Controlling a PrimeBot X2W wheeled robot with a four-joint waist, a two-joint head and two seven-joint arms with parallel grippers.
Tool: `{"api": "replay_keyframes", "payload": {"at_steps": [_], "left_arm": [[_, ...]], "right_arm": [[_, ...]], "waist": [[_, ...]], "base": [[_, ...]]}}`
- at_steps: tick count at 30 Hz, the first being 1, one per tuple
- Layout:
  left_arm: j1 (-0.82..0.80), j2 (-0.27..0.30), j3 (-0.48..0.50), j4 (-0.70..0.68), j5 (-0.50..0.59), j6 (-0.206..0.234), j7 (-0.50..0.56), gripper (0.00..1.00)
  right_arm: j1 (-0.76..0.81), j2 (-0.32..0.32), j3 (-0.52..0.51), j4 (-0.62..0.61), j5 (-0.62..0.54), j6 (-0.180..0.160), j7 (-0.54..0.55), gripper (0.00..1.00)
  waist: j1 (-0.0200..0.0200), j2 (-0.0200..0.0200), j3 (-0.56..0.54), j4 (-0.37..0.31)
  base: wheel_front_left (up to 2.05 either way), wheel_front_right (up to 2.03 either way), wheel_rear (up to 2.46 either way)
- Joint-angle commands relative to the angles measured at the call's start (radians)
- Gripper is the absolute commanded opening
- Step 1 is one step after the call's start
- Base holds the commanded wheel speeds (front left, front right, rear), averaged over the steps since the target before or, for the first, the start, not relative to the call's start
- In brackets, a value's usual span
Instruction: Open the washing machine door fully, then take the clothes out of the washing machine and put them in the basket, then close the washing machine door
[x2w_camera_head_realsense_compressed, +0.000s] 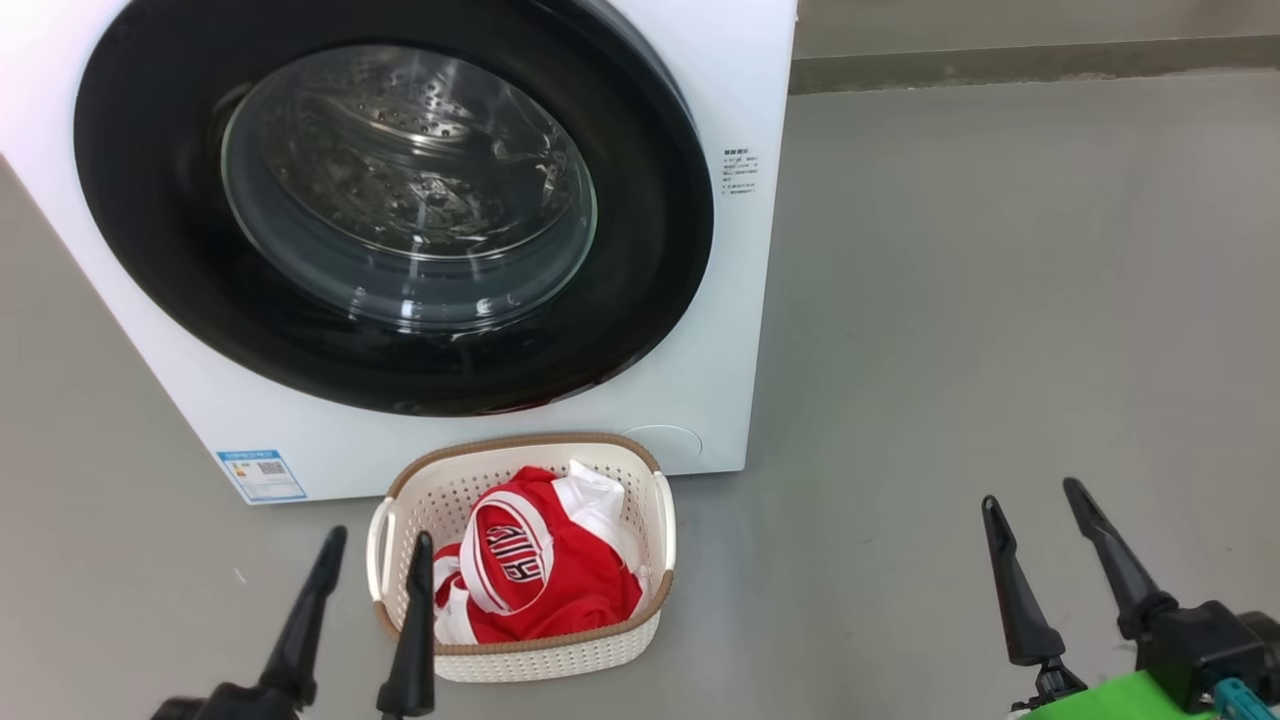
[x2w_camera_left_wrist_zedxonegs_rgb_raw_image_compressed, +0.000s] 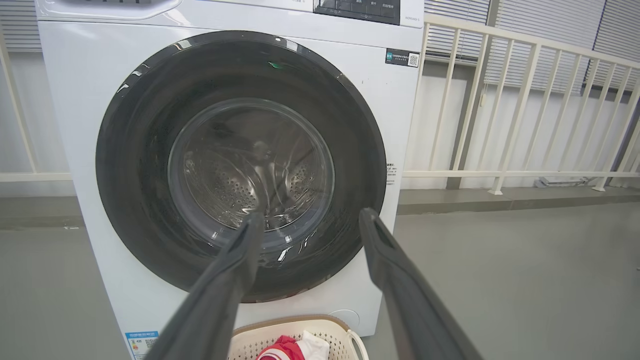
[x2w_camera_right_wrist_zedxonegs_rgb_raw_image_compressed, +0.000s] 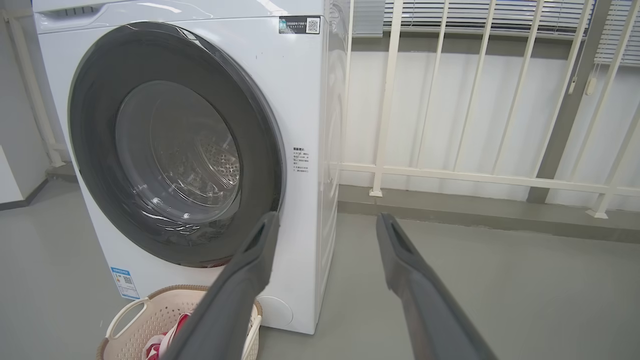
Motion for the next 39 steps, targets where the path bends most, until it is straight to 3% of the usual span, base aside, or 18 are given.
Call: {"api": "replay_keyframes", "payload": {"at_steps": [1, 11, 16, 39], "left_arm": [[0.001, -0.001, -0.003, 0.003, 0.004, 0.000, 0.000, 0.00], [0.002, -0.001, 0.000, 0.042, -0.078, -0.005, 0.018, 0.00], [-0.005, 0.001, 0.005, 0.052, -0.137, -0.009, 0.032, 0.00], [-0.038, 0.008, 0.035, 0.097, -0.418, -0.030, 0.096, 0.00]], "right_arm": [[0.000, 0.001, 0.001, 0.003, 0.000, 0.000, 0.000, 0.00], [-0.003, 0.003, 0.008, 0.039, 0.086, 0.000, 0.015, 0.00], [-0.013, -0.001, 0.010, 0.048, 0.149, 0.000, 0.027, 0.00], [-0.054, -0.016, 0.012, 0.081, 0.444, -0.001, 0.087, 0.00]], "waist": [[0.0000, 0.0000, 0.000, 0.002], [0.0022, 0.0000, 0.000, 0.005], [0.0001, 0.0000, 0.003, 0.008], [0.0000, 0.0000, 0.011, 0.018]], "base": [[0.00, 0.00, 0.00], [0.00, 0.00, 0.00], [0.00, 0.00, 0.00], [0.00, 0.00, 0.00]]}}
